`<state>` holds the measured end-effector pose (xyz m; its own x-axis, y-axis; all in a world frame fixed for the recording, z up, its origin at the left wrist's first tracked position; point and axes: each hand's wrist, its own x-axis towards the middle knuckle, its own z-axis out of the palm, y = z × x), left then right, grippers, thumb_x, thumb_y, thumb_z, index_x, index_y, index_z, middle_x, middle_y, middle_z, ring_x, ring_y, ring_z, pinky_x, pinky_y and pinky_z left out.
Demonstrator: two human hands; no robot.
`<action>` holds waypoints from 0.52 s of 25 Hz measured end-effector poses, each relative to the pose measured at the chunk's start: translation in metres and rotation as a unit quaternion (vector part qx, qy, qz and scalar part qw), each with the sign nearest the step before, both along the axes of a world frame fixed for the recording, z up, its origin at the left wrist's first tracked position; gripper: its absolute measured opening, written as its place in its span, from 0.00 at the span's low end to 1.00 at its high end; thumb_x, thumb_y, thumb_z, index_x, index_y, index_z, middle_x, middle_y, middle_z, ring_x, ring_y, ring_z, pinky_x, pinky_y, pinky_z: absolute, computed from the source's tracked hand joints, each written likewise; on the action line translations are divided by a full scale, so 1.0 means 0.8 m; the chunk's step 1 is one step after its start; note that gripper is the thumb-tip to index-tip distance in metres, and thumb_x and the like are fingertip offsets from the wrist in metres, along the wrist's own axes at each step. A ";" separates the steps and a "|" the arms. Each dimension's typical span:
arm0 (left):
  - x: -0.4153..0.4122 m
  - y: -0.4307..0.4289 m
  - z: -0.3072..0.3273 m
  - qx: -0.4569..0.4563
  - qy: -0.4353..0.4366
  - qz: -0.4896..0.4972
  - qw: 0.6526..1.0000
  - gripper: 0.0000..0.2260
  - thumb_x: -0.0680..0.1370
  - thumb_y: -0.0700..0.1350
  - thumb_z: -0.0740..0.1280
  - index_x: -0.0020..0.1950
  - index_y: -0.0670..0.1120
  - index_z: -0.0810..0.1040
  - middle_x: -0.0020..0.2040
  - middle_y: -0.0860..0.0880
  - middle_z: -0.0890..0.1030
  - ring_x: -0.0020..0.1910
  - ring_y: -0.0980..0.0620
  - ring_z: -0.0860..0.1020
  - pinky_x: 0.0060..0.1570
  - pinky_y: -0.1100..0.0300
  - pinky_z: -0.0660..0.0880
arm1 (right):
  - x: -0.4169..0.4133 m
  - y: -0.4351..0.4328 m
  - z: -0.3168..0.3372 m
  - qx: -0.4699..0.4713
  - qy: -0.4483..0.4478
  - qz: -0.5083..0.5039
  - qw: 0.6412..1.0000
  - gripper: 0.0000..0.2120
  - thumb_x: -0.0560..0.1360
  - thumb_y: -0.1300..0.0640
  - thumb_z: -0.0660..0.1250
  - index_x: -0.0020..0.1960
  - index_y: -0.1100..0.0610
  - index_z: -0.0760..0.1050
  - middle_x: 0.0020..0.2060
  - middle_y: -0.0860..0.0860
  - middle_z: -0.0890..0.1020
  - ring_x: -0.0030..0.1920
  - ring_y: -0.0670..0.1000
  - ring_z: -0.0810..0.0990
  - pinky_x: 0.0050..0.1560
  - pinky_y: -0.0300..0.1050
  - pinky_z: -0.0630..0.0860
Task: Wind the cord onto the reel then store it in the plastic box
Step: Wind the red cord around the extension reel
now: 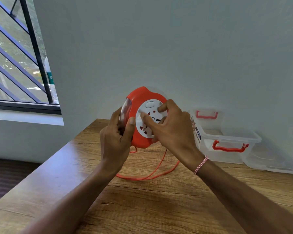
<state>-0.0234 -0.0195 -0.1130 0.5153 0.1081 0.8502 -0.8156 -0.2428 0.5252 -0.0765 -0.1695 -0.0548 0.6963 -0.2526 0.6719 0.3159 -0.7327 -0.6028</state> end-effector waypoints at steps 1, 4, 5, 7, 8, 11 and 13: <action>0.000 0.000 -0.001 0.004 -0.005 0.004 1.000 0.23 0.84 0.66 0.58 0.74 0.56 0.72 0.46 0.68 0.82 0.43 0.64 0.85 0.33 0.67 0.82 | 0.000 0.003 -0.001 0.113 0.044 0.049 0.991 0.22 0.74 0.37 0.72 0.57 0.52 0.72 0.40 0.52 0.87 0.30 0.47 0.86 0.24 0.33 0.76; 0.001 0.001 -0.004 0.007 -0.014 0.024 1.000 0.22 0.84 0.65 0.58 0.72 0.54 0.74 0.39 0.59 0.81 0.36 0.55 0.83 0.29 0.54 0.80 | -0.005 0.008 0.003 0.356 0.140 0.178 0.907 0.23 0.76 0.41 0.73 0.56 0.60 0.75 0.34 0.57 0.87 0.31 0.54 0.87 0.24 0.40 0.77; 0.002 0.002 -0.004 0.004 -0.012 0.025 1.000 0.22 0.85 0.64 0.58 0.72 0.53 0.74 0.38 0.58 0.81 0.35 0.55 0.82 0.29 0.53 0.80 | -0.006 0.006 0.006 0.353 0.151 0.188 0.904 0.23 0.76 0.41 0.73 0.56 0.60 0.76 0.33 0.57 0.87 0.31 0.55 0.87 0.25 0.40 0.78; 0.006 0.006 -0.002 -0.019 0.015 0.013 1.000 0.20 0.85 0.63 0.59 0.71 0.54 0.74 0.40 0.61 0.82 0.38 0.56 0.85 0.32 0.54 0.83 | -0.005 -0.005 0.013 0.193 0.128 0.133 0.964 0.23 0.75 0.38 0.72 0.56 0.57 0.76 0.35 0.53 0.87 0.31 0.51 0.86 0.29 0.41 0.80; 0.009 0.009 0.000 -0.031 0.033 0.006 0.999 0.19 0.84 0.62 0.60 0.70 0.54 0.74 0.42 0.64 0.84 0.40 0.58 0.85 0.33 0.55 0.85 | -0.003 -0.014 0.016 0.050 0.083 0.072 0.993 0.23 0.75 0.36 0.71 0.56 0.55 0.76 0.38 0.49 0.87 0.33 0.49 0.85 0.33 0.41 0.80; 0.014 0.012 0.004 -0.043 0.057 -0.006 0.997 0.19 0.84 0.63 0.60 0.68 0.54 0.74 0.46 0.69 0.84 0.42 0.60 0.86 0.34 0.58 0.85 | 0.001 -0.032 0.020 -0.317 -0.070 -0.002 0.946 0.24 0.77 0.36 0.68 0.65 0.51 0.73 0.53 0.49 0.83 0.38 0.49 0.83 0.37 0.43 0.80; 0.010 0.010 0.005 -0.040 0.057 -0.019 0.997 0.22 0.83 0.66 0.60 0.68 0.53 0.74 0.46 0.67 0.84 0.41 0.60 0.86 0.34 0.62 0.84 | 0.000 -0.036 0.022 -0.440 -0.105 0.008 0.892 0.24 0.79 0.39 0.67 0.69 0.51 0.73 0.57 0.52 0.82 0.36 0.53 0.83 0.31 0.43 0.78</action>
